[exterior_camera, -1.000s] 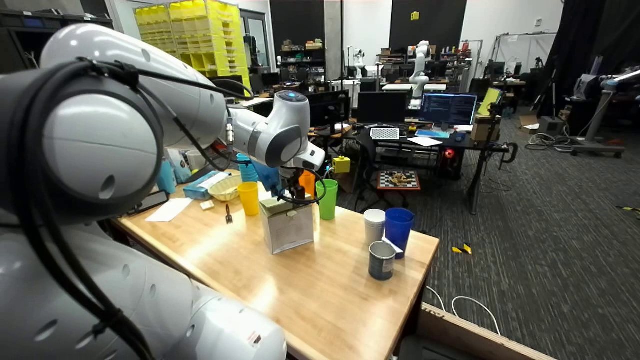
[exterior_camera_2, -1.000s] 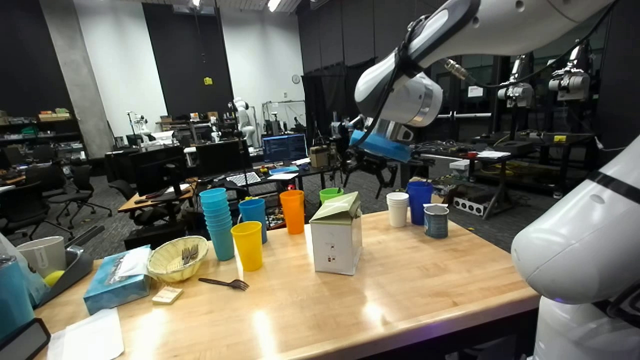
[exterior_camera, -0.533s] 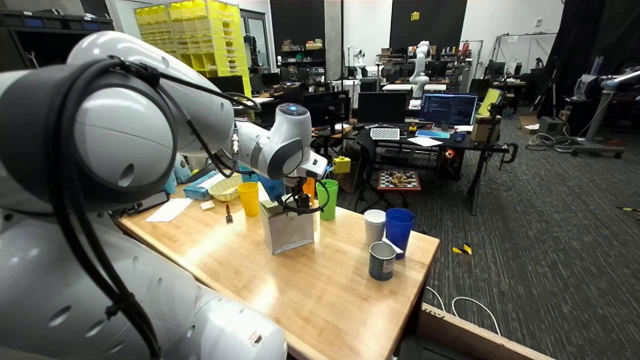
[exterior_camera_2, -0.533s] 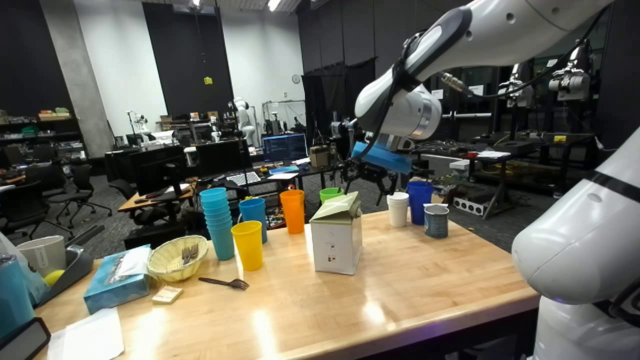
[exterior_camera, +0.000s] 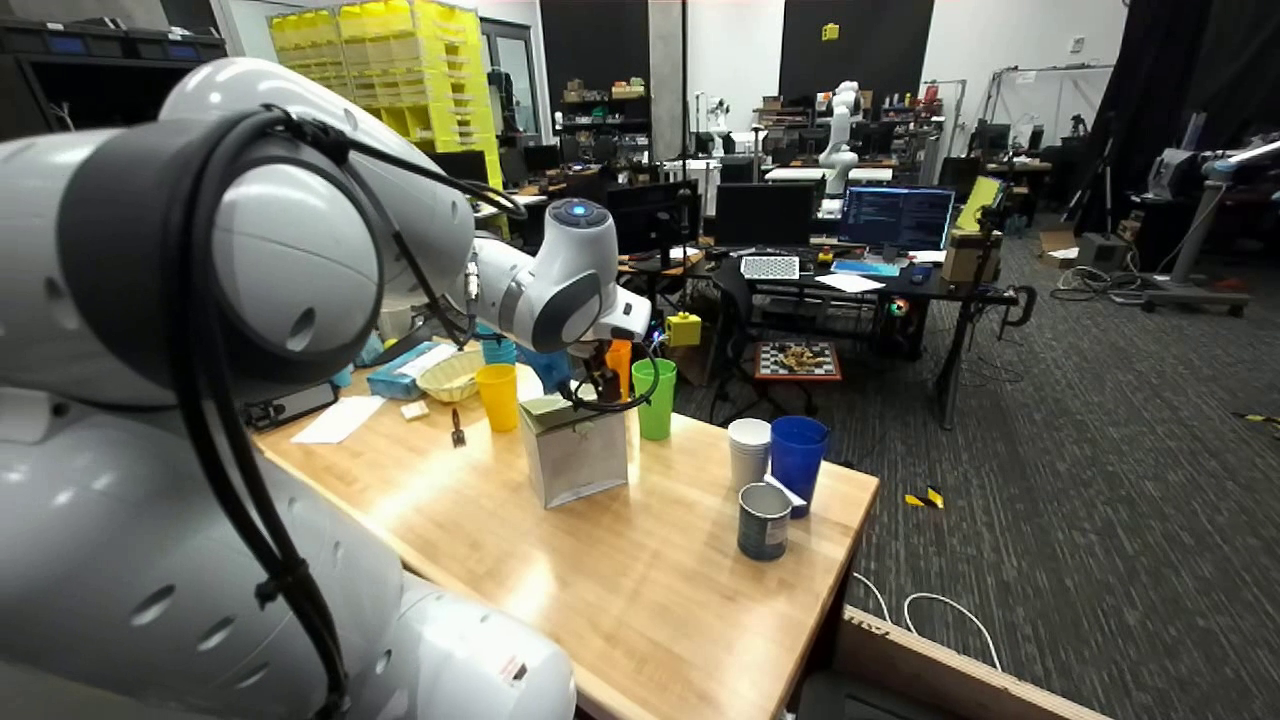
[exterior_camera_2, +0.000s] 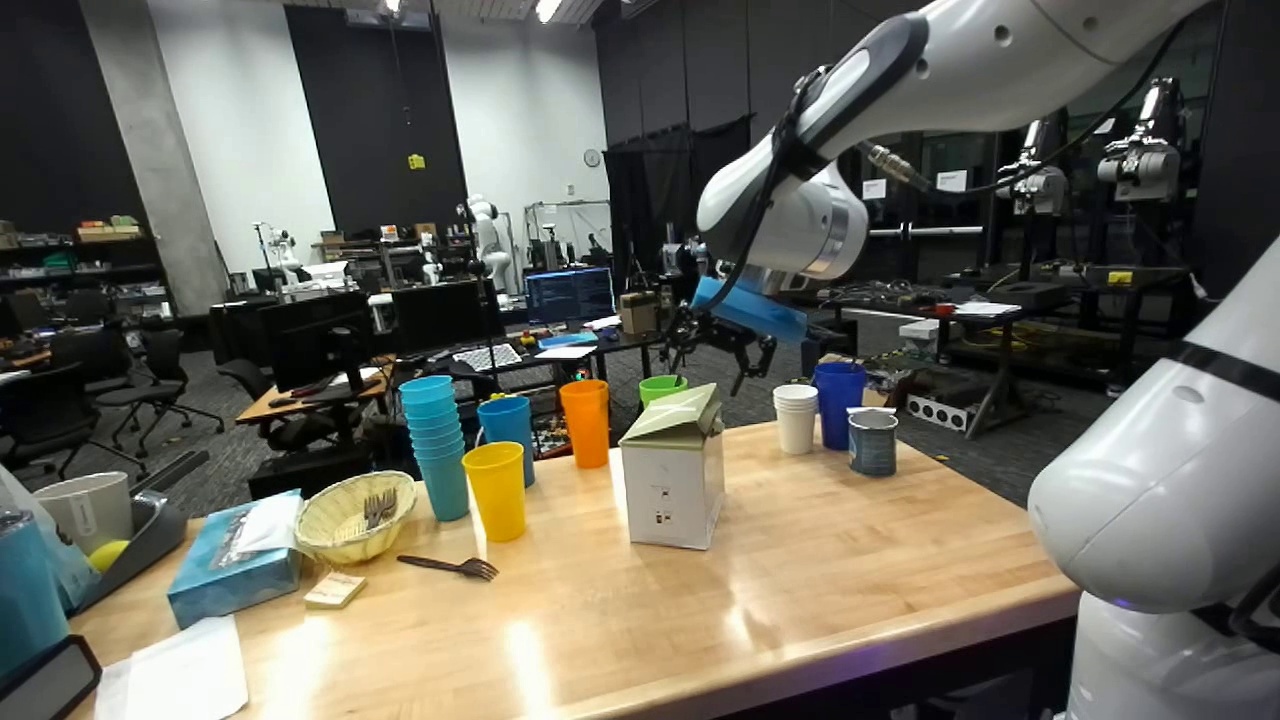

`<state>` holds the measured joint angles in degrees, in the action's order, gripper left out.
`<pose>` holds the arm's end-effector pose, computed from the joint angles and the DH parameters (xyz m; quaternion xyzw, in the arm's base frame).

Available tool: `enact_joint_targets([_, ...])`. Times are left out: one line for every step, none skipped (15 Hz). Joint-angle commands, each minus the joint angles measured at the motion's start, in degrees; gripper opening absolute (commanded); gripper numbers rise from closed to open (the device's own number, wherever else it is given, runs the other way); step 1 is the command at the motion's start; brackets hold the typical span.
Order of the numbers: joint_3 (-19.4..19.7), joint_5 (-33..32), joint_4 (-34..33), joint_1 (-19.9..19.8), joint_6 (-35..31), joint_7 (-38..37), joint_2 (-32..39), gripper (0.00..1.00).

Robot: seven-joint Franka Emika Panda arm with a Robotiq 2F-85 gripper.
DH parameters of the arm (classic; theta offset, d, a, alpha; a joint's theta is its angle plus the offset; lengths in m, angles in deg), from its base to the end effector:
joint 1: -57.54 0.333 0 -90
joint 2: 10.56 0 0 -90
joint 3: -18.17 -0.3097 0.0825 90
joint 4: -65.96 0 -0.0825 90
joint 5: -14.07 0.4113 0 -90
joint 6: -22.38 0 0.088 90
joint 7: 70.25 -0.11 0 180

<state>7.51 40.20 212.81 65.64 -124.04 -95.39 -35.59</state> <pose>0.4397 0.1436 0.4343 -0.9465 0.2110 -0.1503 0.1927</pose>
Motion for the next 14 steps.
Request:
enact_joint_targets([1.66, 3.02, -1.5, 2.6, -2.24, 3.34, 2.39, 1.0])
enact_joint_targets([1.92, 3.7, -1.76, 3.02, -2.43, 3.99, 2.87, 1.0])
enact_joint_targets([2.2, 4.41, -1.95, 3.45, -2.57, 4.65, 3.3, 1.0])
enact_joint_targets([2.37, 4.97, -2.05, 3.72, -2.73, 5.17, 3.64, 1.0])
enact_joint_targets([2.56, 5.65, -2.0, 4.04, -3.01, 5.81, 3.96, 1.0])
enact_joint_targets([2.71, 6.32, -1.86, 4.36, -3.23, 6.23, 4.14, 1.0])
enact_joint_targets([2.86, 7.01, -1.78, 4.6, -3.36, 6.89, 4.29, 1.0])
enact_joint_targets([2.91, 7.54, -1.78, 4.73, -3.43, 7.28, 4.42, 1.0])
enact_joint_targets([3.06, 7.88, -1.87, 4.71, -3.32, 7.81, 4.52, 1.0])
enact_joint_targets([3.12, 8.21, -1.81, 4.72, -3.31, 8.15, 4.51, 1.0])
enact_joint_targets([3.16, 8.66, -1.42, 4.8, -3.6, 8.6, 4.4, 1.0])
enact_joint_targets([3.2, 9.2, -0.97, 4.96, -3.92, 9.07, 4.28, 1.0])
enact_joint_targets([3.21, 9.5, -0.84, 4.93, -3.97, 9.29, 4.23, 1.0])
enact_joint_targets([3.27, 9.82, -0.81, 4.87, -3.85, 9.72, 4.13, 1.0])
